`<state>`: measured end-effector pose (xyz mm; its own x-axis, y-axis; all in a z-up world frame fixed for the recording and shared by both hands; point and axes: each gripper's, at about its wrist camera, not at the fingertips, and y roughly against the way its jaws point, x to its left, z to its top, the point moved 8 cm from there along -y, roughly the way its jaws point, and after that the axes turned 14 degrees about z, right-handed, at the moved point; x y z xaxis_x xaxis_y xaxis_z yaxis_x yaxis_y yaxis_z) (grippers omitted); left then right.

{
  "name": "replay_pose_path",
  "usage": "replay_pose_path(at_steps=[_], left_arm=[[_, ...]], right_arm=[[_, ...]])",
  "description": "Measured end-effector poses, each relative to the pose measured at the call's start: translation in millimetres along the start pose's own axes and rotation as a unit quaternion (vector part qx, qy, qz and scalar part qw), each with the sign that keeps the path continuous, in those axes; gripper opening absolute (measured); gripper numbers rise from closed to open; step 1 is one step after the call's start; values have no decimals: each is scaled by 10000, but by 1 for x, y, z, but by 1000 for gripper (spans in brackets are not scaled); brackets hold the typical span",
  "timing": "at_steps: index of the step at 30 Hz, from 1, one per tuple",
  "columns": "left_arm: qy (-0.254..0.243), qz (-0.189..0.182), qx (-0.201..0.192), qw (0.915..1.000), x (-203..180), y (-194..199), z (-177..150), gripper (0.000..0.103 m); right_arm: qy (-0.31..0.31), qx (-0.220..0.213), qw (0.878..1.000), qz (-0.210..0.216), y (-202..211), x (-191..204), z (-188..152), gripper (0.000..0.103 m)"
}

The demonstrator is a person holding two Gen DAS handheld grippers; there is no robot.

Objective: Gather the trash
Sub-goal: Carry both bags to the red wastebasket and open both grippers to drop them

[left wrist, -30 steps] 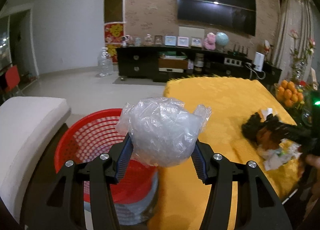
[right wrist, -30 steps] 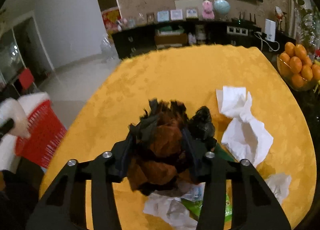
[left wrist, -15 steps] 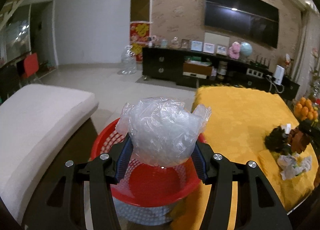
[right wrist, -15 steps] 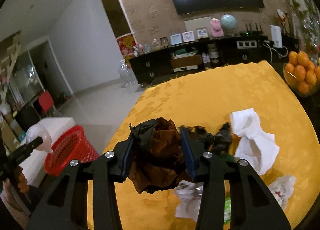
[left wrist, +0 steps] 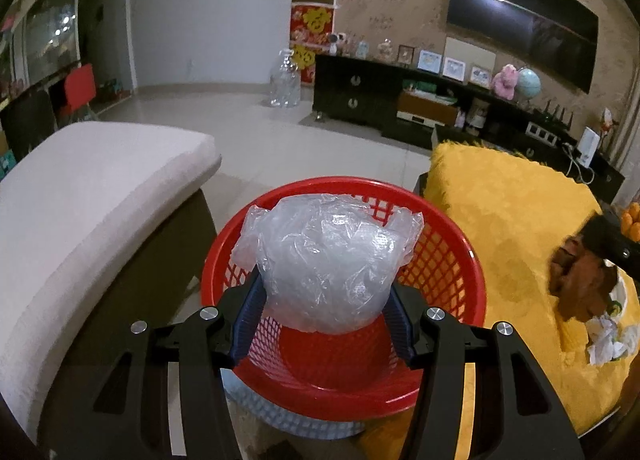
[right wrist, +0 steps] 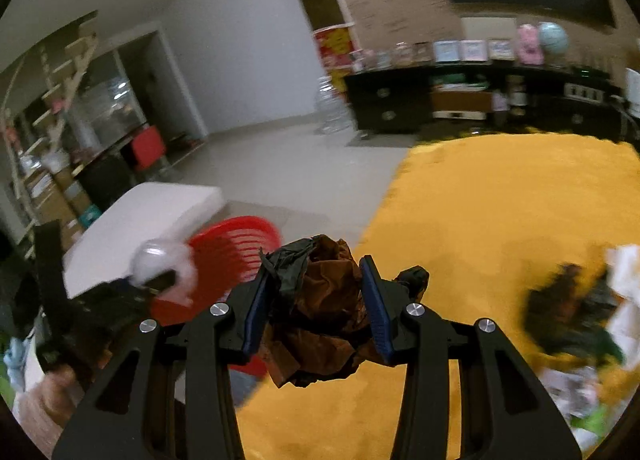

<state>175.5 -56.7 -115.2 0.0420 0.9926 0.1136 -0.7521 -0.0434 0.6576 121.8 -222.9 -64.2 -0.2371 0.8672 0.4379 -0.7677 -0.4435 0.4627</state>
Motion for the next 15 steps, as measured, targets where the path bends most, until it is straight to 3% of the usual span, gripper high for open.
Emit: replay_pose_path(at_steps=[8,12,15], left_arm=[[128,25,436,9990,11,-22,-7,56],[175,-27,532,9984,13,-24,-8,70],[231,-87,562,9981,13,-22,-9,75]], right_arm=[[49,407,9985,370,-61,31,12,42],[53,562,9977,378,-76,36,8,44],[-18,598,9974,407,-84,37,7,53]])
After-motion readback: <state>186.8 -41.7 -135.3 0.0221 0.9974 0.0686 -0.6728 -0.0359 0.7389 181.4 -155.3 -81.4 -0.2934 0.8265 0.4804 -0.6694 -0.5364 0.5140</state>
